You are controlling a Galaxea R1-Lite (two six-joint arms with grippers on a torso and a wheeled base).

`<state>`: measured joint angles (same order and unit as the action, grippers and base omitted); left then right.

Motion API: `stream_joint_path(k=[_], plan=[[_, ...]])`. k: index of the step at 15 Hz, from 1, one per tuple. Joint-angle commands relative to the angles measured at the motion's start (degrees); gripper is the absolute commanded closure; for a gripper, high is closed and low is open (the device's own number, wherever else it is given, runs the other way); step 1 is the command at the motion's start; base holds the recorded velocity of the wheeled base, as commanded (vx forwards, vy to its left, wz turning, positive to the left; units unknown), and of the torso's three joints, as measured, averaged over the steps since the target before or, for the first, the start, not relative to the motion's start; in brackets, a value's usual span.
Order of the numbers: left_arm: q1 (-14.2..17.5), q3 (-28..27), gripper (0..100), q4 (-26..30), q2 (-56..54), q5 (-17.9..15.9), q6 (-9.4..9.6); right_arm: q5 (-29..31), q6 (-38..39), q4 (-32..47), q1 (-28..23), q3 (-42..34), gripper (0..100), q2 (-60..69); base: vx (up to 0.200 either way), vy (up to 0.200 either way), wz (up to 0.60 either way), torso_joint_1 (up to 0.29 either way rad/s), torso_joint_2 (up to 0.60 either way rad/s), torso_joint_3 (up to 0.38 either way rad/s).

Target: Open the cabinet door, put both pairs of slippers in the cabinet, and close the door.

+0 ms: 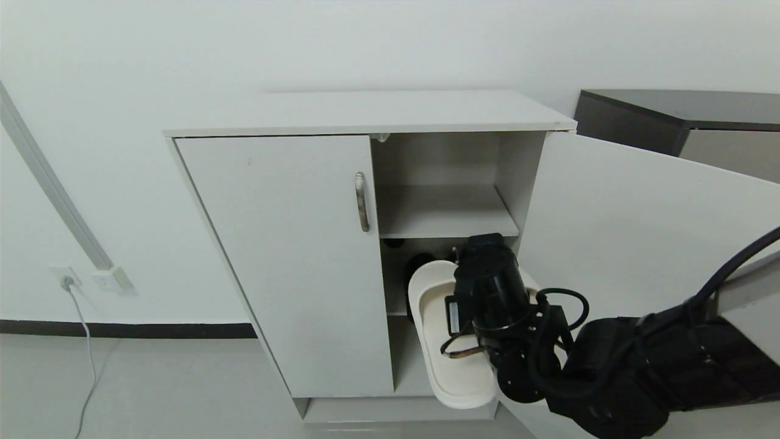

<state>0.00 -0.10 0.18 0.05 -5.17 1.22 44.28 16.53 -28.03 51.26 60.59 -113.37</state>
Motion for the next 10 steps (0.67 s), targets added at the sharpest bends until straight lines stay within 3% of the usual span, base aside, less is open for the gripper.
stream_joint_path(k=[1,10], plan=[[0.00,0.01,100,-0.01,-0.05,-0.02,0.01,1.95,0.52,3.86,0.24,8.49,100,1.31,0.000,0.000,0.00,0.000,0.00,0.000],[0.00,0.01,100,-0.01,0.04,-0.02,-0.08,1.51,-0.09,5.44,-0.11,11.83,100,-0.27,0.000,0.000,0.00,0.000,0.00,0.000]])
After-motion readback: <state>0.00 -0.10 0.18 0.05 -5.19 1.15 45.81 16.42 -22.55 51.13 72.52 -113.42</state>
